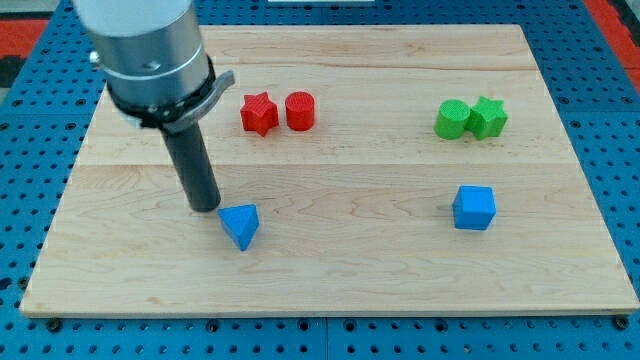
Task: Push the blue cube above the blue triangle
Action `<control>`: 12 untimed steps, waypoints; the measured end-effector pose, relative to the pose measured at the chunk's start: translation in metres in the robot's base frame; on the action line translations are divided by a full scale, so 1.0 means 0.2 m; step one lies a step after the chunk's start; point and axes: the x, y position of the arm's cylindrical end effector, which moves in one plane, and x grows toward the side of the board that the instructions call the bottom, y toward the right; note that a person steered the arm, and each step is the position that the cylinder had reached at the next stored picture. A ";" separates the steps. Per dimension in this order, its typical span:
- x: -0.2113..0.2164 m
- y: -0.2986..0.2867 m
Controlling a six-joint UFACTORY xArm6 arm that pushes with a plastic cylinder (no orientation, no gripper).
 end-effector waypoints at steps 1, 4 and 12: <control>0.05 0.24; -0.33 1.48; 0.04 0.85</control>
